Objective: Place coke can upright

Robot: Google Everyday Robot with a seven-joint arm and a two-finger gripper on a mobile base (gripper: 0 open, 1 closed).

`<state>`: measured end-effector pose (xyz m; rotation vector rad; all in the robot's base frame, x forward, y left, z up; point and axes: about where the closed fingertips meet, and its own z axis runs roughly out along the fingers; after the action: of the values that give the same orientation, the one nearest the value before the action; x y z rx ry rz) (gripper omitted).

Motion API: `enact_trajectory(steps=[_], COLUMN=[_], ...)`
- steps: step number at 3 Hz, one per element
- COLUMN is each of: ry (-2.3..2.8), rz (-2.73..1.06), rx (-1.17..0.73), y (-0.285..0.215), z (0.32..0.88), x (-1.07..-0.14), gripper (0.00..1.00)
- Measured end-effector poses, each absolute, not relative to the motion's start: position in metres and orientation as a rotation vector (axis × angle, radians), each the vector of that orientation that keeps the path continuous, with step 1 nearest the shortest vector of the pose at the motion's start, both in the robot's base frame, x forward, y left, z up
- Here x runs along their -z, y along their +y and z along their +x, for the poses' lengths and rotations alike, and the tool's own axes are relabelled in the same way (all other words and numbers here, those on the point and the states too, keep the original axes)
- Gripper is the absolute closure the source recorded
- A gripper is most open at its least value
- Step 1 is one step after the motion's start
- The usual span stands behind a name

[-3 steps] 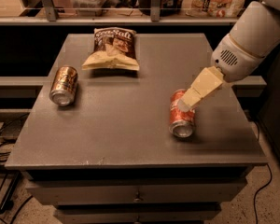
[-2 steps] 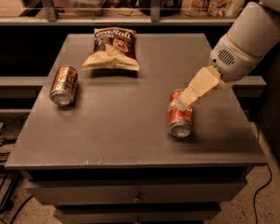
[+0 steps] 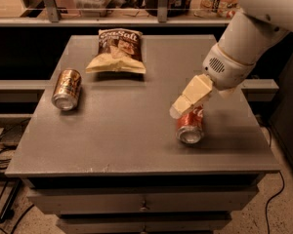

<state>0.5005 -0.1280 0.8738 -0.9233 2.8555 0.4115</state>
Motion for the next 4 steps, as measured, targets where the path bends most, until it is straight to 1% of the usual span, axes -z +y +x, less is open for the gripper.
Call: enact_trajectory(steps=[1,2,3,4], ry=[2.925,2.953,2.970,2.970], rz=[-0.839,-0.786,-0.744,-0.745], rx=[-0.463,-0.494,-0.497,-0.494], y=[-0.113,-0.108,-0.112,-0.112], z=[0.507,0.511,0.520,0.521], x=[-0.851,-0.837,-0.829,-0.833], gripper=[0.00,0.00,0.18,0.49])
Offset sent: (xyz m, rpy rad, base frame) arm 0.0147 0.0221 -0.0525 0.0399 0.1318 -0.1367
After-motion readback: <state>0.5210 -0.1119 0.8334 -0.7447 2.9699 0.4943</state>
